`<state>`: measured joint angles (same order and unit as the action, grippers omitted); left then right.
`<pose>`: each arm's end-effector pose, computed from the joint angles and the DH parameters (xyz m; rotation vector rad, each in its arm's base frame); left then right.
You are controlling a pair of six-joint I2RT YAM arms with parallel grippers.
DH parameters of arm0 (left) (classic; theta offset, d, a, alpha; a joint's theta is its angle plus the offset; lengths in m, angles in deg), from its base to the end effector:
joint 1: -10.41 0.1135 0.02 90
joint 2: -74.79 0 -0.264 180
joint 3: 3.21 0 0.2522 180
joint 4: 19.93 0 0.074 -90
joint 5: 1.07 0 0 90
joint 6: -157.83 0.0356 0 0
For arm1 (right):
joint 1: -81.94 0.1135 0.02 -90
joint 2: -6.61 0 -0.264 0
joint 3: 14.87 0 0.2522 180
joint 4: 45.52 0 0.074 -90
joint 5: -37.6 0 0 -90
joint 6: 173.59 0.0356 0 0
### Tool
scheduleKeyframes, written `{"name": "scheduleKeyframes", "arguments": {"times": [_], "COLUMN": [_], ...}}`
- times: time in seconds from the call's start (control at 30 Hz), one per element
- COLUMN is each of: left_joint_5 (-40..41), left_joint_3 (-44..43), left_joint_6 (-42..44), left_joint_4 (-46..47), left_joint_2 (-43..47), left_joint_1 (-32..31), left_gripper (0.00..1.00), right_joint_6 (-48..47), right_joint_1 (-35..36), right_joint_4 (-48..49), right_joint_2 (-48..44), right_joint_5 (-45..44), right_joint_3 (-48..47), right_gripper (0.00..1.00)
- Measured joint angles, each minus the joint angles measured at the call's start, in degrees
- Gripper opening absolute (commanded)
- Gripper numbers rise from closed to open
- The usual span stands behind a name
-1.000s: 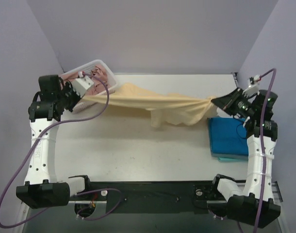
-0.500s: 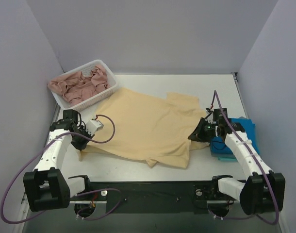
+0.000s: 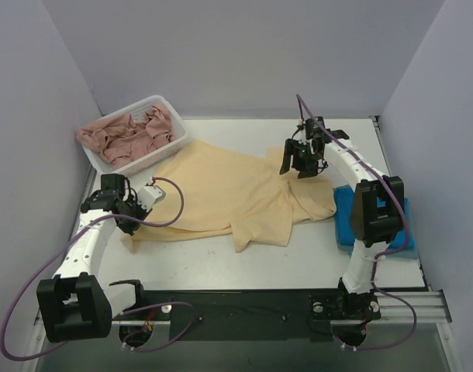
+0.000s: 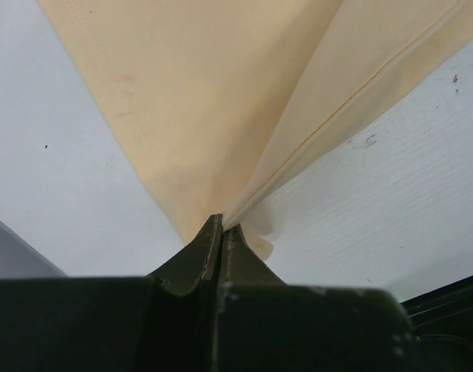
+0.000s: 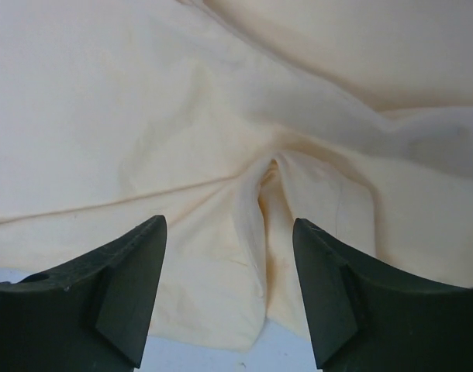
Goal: Fold and stack the t-shirts
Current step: Flatten out the tshirt
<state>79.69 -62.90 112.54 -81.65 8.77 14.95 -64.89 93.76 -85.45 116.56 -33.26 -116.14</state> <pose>0.2040 0.0105 0.2257 0.9767 2.5468 0.0200 0.4190 0.0996 0.2428 -0.0088 2.4594 0.6433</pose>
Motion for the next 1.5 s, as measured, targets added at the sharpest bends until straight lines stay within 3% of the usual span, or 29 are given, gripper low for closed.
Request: {"name": "scheduleKeyframes", "arguments": {"times": [0.1, 0.33, 0.47, 0.63, 0.7, 0.87, 1.0, 1.1, 1.23, 1.4, 1.5], "left_joint_5": [-0.02, -0.22, -0.22, -0.22, -0.22, -0.13, 0.96, 2.75, 3.67, 3.30, 0.52], "left_joint_3": [0.00, 0.07, 0.07, 0.07, 0.07, 0.07, -0.02, -1.42, -5.75, -12.02, -20.59], "left_joint_6": [-0.66, -1.62, -2.03, -2.05, -2.08, -2.14, -2.27, -2.25, -1.27, 0.94, 1.55], "left_joint_4": [0.09, 0.33, 0.46, 0.46, 0.48, 0.48, 0.42, -0.28, -4.22, -16.96, -24.79], "left_joint_2": [0.37, 0.39, 0.39, 0.39, 0.42, 0.87, 1.62, 1.68, 2.03, 4.81, 6.01], "left_joint_1": [0.02, 0.02, 0.02, 0.00, -0.07, -0.09, -0.09, -0.07, 0.48, 0.98, 0.96], "left_gripper": [0.00, 0.00, 0.00, 0.00, 0.00, 0.00, 0.00, 0.00, 0.00, 0.00, 0.00], "right_joint_6": [-1.53, 1.62, 6.12, 10.32, 11.45, 14.56, 16.37, 15.89, 13.25, 11.39, 11.17], "right_joint_1": [1.46, 8.96, 14.40, 14.84, 14.73, 14.67, 13.05, 9.35, 5.01, 4.35, 4.28], "right_joint_4": [-2.43, -5.20, -1.57, 3.13, 5.25, 13.22, 15.12, 11.10, -0.33, -19.26, -30.03], "right_joint_2": [-5.29, -27.23, -27.69, -23.91, -23.15, -21.16, -21.70, -25.97, -39.95, -59.80, -66.36], "right_joint_5": [-3.72, -10.38, -8.02, -7.32, -5.92, -0.90, 0.83, 1.29, 1.49, 2.95, 4.02], "right_joint_3": [4.52, 26.32, 37.70, 43.28, 43.39, 43.82, 45.68, 45.81, 42.23, 32.06, 23.91], "right_gripper": [0.61, 0.61, 0.59, 0.55, 0.47, 0.00, 0.00, 0.00, 0.00, 0.00, 0.00]}}
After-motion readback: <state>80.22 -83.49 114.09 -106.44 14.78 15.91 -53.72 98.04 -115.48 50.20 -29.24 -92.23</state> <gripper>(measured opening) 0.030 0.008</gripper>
